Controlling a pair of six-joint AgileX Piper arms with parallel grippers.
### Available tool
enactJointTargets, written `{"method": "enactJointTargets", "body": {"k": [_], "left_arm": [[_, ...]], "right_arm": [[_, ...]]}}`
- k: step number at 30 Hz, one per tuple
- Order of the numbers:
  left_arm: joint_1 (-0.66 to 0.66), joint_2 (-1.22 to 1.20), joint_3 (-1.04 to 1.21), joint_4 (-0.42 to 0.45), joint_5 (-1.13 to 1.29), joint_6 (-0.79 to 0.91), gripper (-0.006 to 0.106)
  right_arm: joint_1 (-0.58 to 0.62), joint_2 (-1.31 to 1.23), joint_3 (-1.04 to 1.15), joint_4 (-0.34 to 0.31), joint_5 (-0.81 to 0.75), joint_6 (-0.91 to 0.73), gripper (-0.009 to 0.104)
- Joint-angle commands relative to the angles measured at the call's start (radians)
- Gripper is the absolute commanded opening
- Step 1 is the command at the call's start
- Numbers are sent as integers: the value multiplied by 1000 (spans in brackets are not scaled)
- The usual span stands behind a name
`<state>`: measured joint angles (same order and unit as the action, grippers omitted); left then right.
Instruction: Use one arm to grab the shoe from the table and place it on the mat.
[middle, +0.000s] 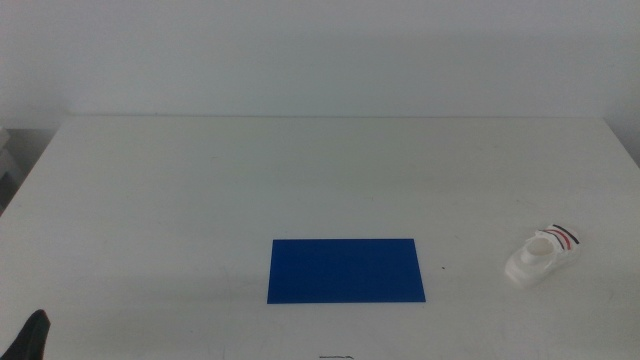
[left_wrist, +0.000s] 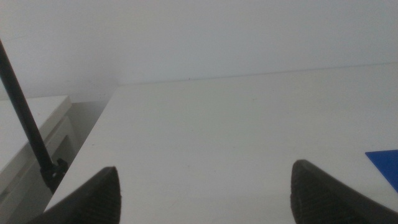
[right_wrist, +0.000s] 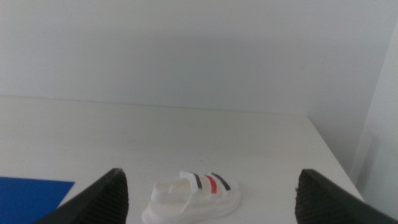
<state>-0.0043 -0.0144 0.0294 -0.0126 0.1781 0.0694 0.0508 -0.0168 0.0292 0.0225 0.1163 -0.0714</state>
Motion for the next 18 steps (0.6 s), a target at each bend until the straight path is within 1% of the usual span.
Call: {"method": "enactJointTargets", "body": {"k": [1,3,6,9,13,16,18], "left_arm": [[-4,-19,-3,-9,-83,-15,94],[-4,-19,-3,-9,-83,-15,94],[-4,-19,-3,-9,-83,-15,94],[-4,-19,-3,-9,-83,-15,94],[-4,-19,-3,-9,-83,-15,94],[-4,-19,-3,-9,-83,-15,94],[-4,-19,-3,-9,-83,-15,94]], "right_arm": [[-7,-12,-36,-5,-58,-5,84],[-7,6,-84,1,3,-5,84],[-7,61,-179,28,110,-5,84],[-7,136,-271,48,183,-5,84],[-7,245,-386,56,252,-5,84],[-7,356,-475,64,345,-5,84],[-7,441,-542,99,422,-4,84]]}}
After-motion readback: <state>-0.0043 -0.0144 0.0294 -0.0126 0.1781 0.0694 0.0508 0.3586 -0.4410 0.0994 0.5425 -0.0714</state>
